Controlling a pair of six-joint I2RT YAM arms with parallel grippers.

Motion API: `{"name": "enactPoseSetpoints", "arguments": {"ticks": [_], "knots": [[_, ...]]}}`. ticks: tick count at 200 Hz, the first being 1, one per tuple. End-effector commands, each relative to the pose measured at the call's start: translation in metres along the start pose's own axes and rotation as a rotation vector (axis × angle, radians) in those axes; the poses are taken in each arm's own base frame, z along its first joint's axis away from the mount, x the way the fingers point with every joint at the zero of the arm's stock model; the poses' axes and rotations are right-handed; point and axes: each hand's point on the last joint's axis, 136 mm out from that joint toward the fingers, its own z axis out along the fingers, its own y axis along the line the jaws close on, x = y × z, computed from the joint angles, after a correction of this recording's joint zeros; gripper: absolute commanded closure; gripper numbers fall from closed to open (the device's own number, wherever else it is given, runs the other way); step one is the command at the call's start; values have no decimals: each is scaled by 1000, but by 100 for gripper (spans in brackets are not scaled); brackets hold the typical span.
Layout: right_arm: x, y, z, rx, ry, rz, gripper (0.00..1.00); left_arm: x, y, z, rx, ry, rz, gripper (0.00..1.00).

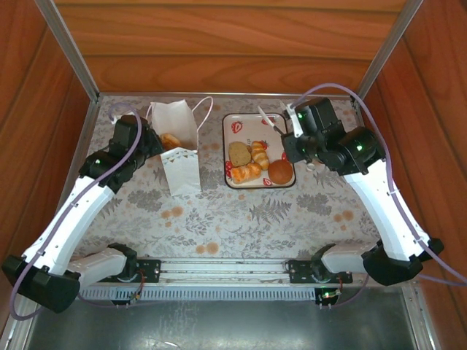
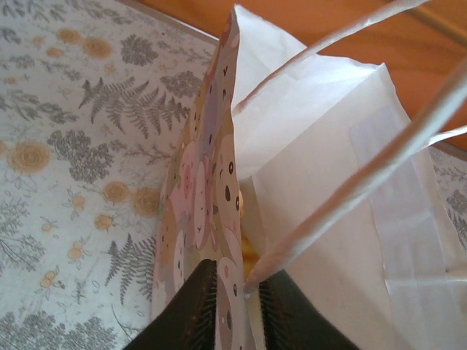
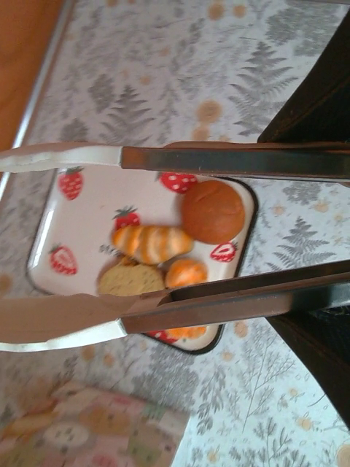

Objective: Place the fake bread into the paper bag

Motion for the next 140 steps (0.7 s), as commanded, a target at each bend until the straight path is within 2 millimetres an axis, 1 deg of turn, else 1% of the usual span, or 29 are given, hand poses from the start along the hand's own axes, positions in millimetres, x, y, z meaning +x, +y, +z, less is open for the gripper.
{"name": "enactPoseSetpoints", "arguments": {"ticks": [1, 24, 60, 83, 112, 140], "knots": [[14, 1, 15, -44, 45, 59, 47, -5, 3, -3, 5, -33, -17, 70], [32, -3, 38, -48, 122, 83, 47, -6, 4, -5, 10, -45, -26, 60], [43, -5, 67, -70, 184, 114, 47, -7, 7, -10, 21, -64, -33, 41], [49, -4, 84, -83, 223, 128, 46, -8, 10, -14, 23, -76, -34, 37], [56, 0, 105, -113, 271, 141, 46, -9, 16, -18, 13, -100, -32, 29], [61, 3, 121, -125, 311, 148, 46, -8, 21, -20, 8, -111, -30, 22]]}}
